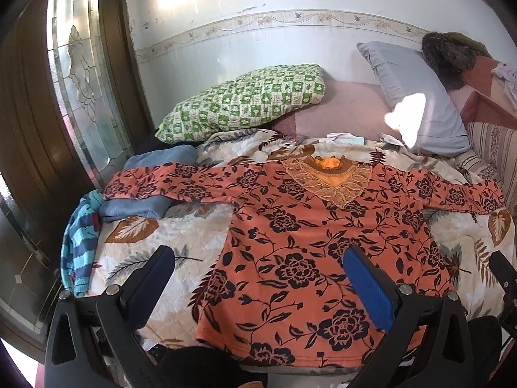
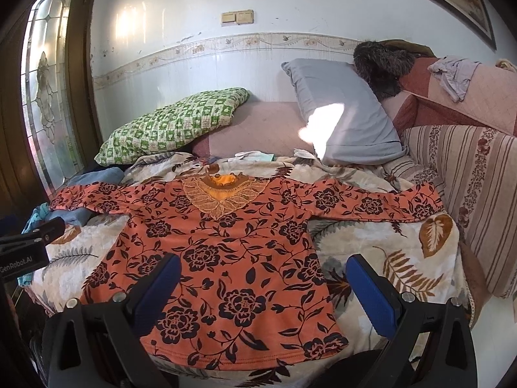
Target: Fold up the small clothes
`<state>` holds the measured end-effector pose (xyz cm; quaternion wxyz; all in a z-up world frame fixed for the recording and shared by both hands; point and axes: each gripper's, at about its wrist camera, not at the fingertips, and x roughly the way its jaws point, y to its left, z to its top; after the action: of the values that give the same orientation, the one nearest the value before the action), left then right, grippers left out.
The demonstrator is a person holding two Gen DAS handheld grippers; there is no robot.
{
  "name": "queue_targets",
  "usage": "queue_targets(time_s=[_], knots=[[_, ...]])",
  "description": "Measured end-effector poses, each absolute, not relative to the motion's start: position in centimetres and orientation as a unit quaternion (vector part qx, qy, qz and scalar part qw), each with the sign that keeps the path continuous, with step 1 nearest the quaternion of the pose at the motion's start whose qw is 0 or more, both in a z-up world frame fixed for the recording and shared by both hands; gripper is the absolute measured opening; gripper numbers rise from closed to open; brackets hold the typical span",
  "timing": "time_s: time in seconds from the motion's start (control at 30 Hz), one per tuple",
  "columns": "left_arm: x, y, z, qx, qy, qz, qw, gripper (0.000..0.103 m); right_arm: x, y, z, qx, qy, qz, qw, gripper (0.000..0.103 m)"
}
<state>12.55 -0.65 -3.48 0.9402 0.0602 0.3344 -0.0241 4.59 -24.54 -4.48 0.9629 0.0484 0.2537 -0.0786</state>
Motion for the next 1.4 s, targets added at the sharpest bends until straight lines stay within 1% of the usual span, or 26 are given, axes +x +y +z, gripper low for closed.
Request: queue_targets(time_s=[0.07,0.17,0.23,0.27,0.3,0.33,0.43,0.5,0.57,0.63,0.67,0.73,0.77,0.8,0.87,0.93,1.03,1.13,1.17,1.2,1.27,1.3,1.33,1.4], knots=[[16.0,-1.1,-3.2,0.040,0.341,-0.045,0.938,0.103,5.4,-27.0,-4.6,0.059,0.249,-0.098,0.962,0.103],[22.4,-2.0,-1.5,0.016,0.320,-0.031,0.947,0.103,6.8,-32.5,-4.8,0.081,0.241,-0.146,0.956,0.103],[25.8,-2.7,-0.3,0.009,0.285,-0.008,0.959,0.103,8.2,-37.2,-5.1,0.114,0.241,-0.162,0.950,0.103],[26.9,-3.1,-0.3,0.016,0.256,0.012,0.967,0.103,8.8,-39.6,-5.4,0.129,0.239,-0.170,0.947,0.103],[27.8,-3.7,-0.9,0.027,0.231,0.033,0.972,0.103,9.6,-42.0,-5.8,0.144,0.240,-0.176,0.944,0.103],[28.7,-4.0,-2.3,0.033,0.232,0.041,0.971,0.103,10.4,-44.6,-6.3,0.165,0.238,-0.174,0.941,0.103],[31.4,-5.9,-8.7,0.047,0.319,-0.005,0.946,0.103,12.4,-52.7,-8.7,0.265,0.226,-0.160,0.924,0.103],[32.2,-7.5,-12.5,0.073,0.350,-0.018,0.934,0.103,14.1,-57.9,-11.2,0.351,0.225,-0.153,0.896,0.102],[32.9,-8.7,-14.5,0.071,0.376,-0.042,0.923,0.103,15.6,-62.4,-14.1,0.431,0.220,-0.157,0.861,0.102],[33.3,-9.7,-15.1,0.056,0.385,-0.073,0.918,0.103,17.2,-65.8,-16.7,0.478,0.219,-0.161,0.835,0.096],[33.4,-10.2,-15.3,0.055,0.381,-0.086,0.919,0.103,18.0,-67.2,-17.9,0.492,0.221,-0.169,0.825,0.091],[33.2,-10.8,-15.9,0.064,0.371,-0.094,0.921,0.103,19.4,-69.4,-19.9,0.514,0.222,-0.178,0.809,0.085],[33.3,-11.1,-16.5,0.065,0.375,-0.102,0.919,0.103,19.9,-70.3,-20.5,0.518,0.224,-0.189,0.804,0.080],[33.6,-11.2,-17.2,0.066,0.387,-0.111,0.913,0.103,20.3,-71.3,-21.1,0.522,0.219,-0.199,0.800,0.077],[34.3,-11.5,-18.7,0.066,0.416,-0.123,0.898,0.103,20.9,-72.9,-21.8,0.530,0.199,-0.210,0.797,0.076],[34.6,-11.6,-19.8,0.053,0.438,-0.134,0.888,0.103,21.9,-74.0,-22.4,0.529,0.210,-0.232,0.789,0.075],[34.9,-11.7,-20.4,0.036,0.450,-0.139,0.881,0.103,23.2,-75.1,-23.6,0.532,0.227,-0.261,0.773,0.071],[35.1,-11.8,-20.7,0.039,0.453,-0.133,0.881,0.103,23.7,-75.6,-23.4,0.522,0.215,-0.288,0.774,0.064],[35.2,-11.8,-21.0,0.042,0.456,-0.131,0.879,0.103,23.9,-75.7,-23.3,0.518,0.211,-0.291,0.776,0.056],[35.3,-11.8,-21.1,0.043,0.461,-0.129,0.877,0.103,24.2,-75.8,-23.1,0.507,0.210,-0.291,0.784,0.038],[35.7,-11.5,-21.5,0.039,0.475,-0.126,0.870,0.103,25.1,-75.8,-22.5,0.477,0.227,-0.292,0.797,0.023],[35.9,-11.3,-21.6,0.034,0.481,-0.121,0.867,0.103,25.2,-75.6,-22.1,0.470,0.227,-0.291,0.802,0.014],[36.2,-11.0,-21.6,0.029,0.485,-0.114,0.867,0.103,25.1,-75.2,-21.5,0.466,0.222,-0.288,0.807,0.010],[36.5,-10.1,-21.3,0.018,0.484,-0.096,0.870,0.103,24.9,-73.9,-19.7,0.445,0.203,-0.281,0.826,0.009]])
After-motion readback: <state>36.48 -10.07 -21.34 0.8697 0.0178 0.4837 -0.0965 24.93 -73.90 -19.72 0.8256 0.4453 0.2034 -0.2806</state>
